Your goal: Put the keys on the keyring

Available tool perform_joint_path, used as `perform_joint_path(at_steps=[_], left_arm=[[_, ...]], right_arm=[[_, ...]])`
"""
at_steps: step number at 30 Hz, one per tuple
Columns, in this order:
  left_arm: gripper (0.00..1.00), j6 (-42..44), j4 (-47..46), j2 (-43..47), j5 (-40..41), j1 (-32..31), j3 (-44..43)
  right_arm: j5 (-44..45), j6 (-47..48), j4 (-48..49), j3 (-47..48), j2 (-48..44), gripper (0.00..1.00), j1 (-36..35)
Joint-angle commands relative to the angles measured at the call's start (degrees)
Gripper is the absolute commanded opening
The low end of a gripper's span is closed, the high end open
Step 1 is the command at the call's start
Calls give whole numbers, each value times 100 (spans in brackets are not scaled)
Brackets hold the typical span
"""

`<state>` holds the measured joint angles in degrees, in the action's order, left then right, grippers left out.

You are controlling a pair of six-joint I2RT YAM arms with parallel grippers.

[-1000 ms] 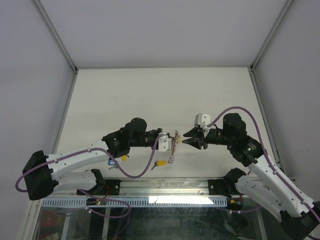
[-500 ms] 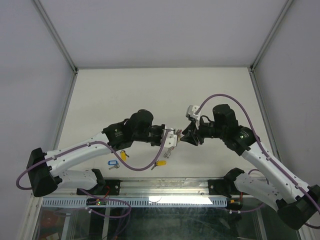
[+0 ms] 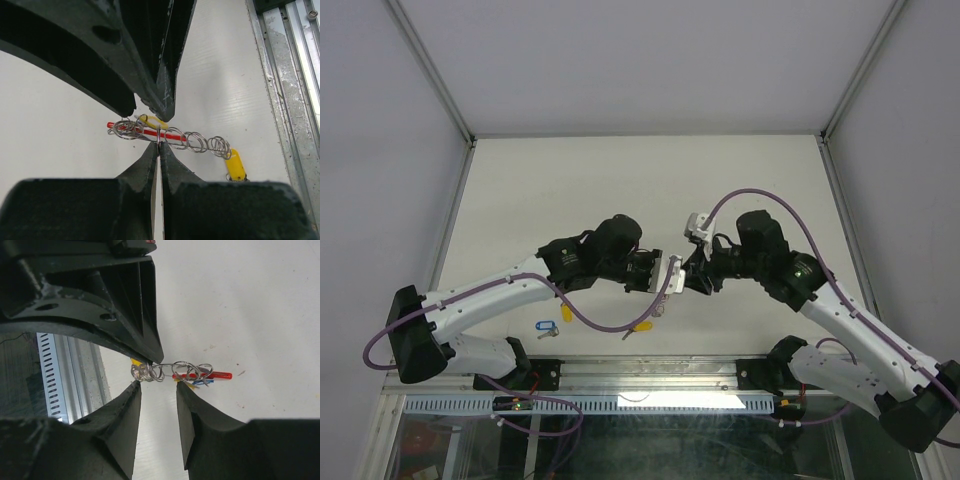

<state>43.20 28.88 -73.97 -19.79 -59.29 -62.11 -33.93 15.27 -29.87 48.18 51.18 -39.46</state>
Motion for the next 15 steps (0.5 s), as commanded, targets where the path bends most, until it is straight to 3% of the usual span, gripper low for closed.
perform_joint_path(at_steps=[1,15], left_arm=[[0,136,-101,45,-60,-65,-319],[0,124,-102,15,-16,-92,-354]], right_arm=[[119,-193,469,7,24,37,-70],[42,-234,683,-164,250,33,-210]])
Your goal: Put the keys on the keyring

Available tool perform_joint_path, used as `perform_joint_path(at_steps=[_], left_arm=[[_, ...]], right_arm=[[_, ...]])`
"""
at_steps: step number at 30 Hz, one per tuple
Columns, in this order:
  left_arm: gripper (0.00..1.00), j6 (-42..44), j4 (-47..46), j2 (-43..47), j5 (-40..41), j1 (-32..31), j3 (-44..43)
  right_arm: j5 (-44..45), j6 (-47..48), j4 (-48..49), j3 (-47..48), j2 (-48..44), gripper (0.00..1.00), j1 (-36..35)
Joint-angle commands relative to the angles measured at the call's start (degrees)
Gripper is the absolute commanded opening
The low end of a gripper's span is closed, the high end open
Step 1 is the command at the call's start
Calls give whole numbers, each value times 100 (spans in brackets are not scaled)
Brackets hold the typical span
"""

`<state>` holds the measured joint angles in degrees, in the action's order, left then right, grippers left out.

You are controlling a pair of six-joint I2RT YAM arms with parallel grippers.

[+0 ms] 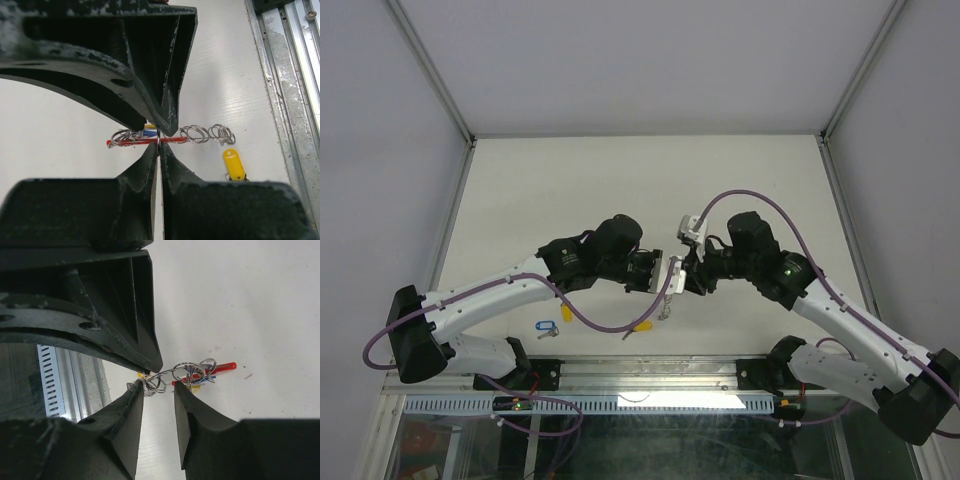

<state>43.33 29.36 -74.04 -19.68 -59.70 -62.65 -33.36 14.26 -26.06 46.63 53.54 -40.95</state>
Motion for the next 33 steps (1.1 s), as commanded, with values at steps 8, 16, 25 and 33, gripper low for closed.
perform_joint_path(at_steps=[8,16,25,33], left_arm=[[0,88,-150,30,-27,-59,-284],[0,88,-150,9,-62,-68,-274],[0,94,-148,4,-63,-69,-283],[0,116,-151,30,-62,-77,-274]], right_arm=[[-16,-219,452,-99,43,29,-119],[-22,-265,629,-109,102,28,-174],[-44,-237,685,-110,174,13,-201],[2,28,428,-71,144,0,-203]])
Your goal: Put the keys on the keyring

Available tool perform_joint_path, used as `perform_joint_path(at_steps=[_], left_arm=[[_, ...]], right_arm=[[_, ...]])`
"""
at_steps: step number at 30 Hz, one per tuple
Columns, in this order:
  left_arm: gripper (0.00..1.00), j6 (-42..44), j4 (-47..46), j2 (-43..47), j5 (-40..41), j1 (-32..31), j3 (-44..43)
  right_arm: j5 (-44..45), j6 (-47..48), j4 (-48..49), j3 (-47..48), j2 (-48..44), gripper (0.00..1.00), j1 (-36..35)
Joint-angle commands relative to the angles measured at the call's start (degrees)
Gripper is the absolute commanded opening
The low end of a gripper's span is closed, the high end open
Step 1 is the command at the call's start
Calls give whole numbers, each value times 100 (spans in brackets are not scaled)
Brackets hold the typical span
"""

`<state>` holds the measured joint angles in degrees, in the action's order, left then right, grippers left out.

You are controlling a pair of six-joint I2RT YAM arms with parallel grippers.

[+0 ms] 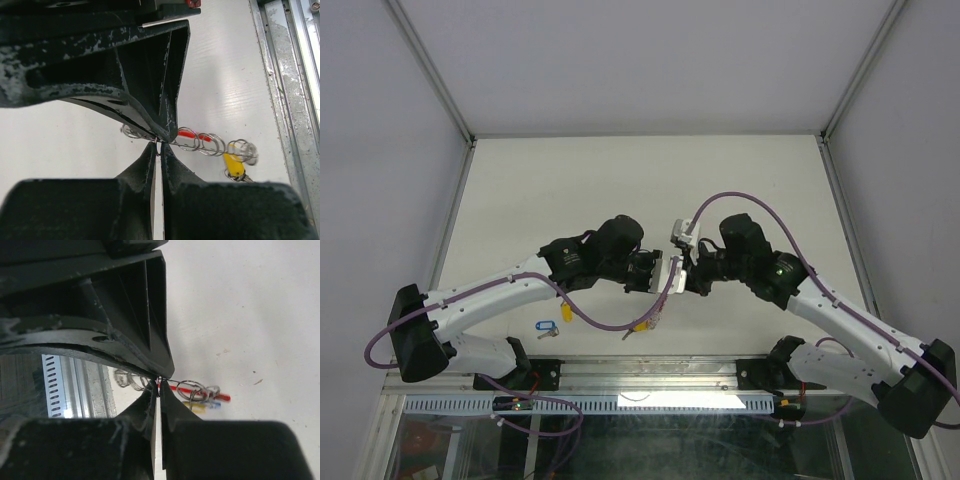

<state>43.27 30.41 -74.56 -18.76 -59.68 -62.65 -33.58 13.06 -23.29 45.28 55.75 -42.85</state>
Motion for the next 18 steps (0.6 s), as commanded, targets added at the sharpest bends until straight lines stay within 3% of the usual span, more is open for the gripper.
perform_joint_path(at_steps=[1,5,11,18], left_arm=[[0,126,-255,91,-160,-79,-267],[1,121,-251,178,-234,-79,-235],[27,-134,-596,567,-421,-73,104],[32,-1162,-1493,1273,-139,-70,893]], right_arm=[[59,206,135,54,-119,0,-13],[329,478,134,-64,-284,0,-13],[582,924,518,-427,-590,0,-13],[687,1225,938,-824,-961,0,-13]])
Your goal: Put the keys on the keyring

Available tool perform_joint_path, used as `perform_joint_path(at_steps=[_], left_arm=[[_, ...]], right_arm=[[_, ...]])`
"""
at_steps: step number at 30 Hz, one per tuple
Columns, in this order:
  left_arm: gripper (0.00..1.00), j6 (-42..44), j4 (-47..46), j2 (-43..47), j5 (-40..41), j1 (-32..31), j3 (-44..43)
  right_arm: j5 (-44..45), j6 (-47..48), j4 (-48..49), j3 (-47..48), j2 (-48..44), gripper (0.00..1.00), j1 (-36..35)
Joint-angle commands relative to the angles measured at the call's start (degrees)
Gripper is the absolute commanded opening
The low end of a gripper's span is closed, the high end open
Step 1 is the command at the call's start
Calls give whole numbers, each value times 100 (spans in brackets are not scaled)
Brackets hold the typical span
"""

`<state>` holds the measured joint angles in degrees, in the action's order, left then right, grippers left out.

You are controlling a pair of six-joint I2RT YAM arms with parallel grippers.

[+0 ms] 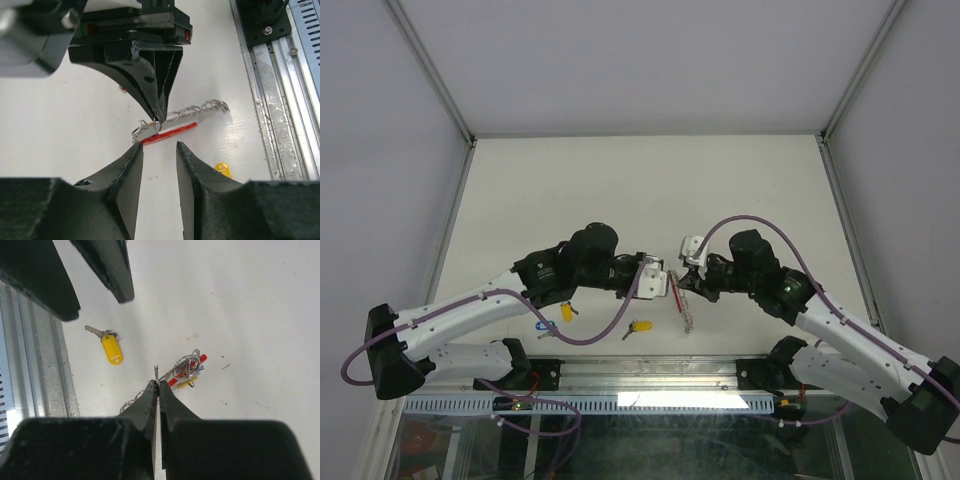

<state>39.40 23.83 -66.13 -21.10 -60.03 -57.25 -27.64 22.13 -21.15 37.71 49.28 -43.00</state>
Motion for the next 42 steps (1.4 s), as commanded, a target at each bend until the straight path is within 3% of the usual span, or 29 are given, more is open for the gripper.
perform_joint_path(at_steps=[1,7,12,16,22,26,32,42], left_arm=[[33,-1007,-997,513,192,-35,486],[33,-2600,-1798,915,424,-35,1138],[32,-4420,-2227,1120,1999,-35,1596],[32,-5722,-1775,939,3119,-35,1660],[37,-7119,-750,326,3404,-35,1419],[41,-7334,-337,0,2787,-35,1385],[41,-7857,287,5,3036,-44,1426],[38,-7912,453,-1170,2691,-213,1077]], right_arm=[[67,369,771,-124,-379,0,3],[-70,990,1080,-509,-968,0,3],[67,1327,1127,-578,-1232,0,7],[203,1501,859,-494,-1207,0,4],[630,1355,735,-395,-1132,0,3],[723,1301,602,-289,-1052,0,3],[747,1242,573,-251,-1047,0,3],[735,1199,542,-274,-1023,0,4]])
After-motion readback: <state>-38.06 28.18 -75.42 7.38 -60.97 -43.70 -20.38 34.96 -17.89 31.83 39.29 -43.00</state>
